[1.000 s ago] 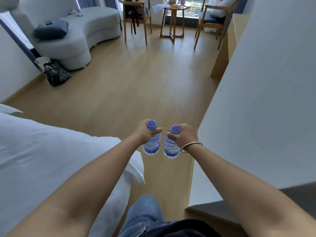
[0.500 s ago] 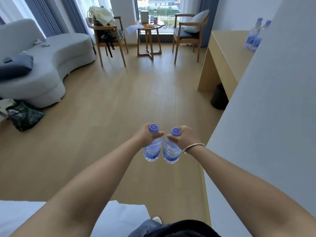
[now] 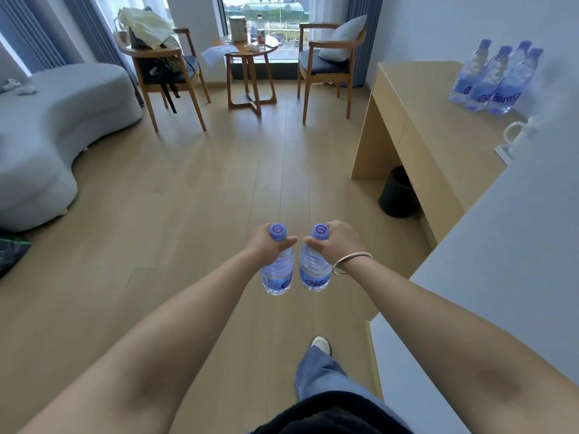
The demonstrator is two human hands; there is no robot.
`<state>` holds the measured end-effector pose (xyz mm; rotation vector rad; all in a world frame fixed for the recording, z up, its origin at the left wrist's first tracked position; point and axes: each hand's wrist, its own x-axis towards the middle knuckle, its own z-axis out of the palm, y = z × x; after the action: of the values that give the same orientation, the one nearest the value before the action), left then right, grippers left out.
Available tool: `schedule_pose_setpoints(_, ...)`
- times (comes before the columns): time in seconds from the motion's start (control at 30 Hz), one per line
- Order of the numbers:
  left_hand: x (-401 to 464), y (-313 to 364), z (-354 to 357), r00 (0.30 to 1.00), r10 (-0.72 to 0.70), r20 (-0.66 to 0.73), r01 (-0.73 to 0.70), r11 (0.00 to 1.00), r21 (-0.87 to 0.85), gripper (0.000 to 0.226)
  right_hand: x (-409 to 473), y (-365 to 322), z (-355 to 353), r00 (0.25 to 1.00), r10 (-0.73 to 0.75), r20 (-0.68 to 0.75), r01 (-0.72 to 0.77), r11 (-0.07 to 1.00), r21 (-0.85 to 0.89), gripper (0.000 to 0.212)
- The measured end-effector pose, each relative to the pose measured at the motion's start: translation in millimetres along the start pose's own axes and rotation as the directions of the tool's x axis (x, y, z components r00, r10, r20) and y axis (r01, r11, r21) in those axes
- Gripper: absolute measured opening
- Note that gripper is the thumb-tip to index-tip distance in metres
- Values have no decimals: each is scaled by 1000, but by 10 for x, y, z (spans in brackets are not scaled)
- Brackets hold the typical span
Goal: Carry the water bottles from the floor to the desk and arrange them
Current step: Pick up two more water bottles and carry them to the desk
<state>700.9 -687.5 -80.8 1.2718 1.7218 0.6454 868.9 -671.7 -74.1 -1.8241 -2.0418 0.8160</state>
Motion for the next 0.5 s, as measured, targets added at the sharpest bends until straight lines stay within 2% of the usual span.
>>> schedule_pose_setpoints(0.27,1492,823,-44,999,39,-3,-39,999,32,30,1499,206,-653,997,5,-74,-2,999,38,41)
schedule_pose_setpoints(0.5,2433,1430,154,996,79,42,-81,996,32,27,2267,513,-1019,992,37,-119,-26,995,92,42)
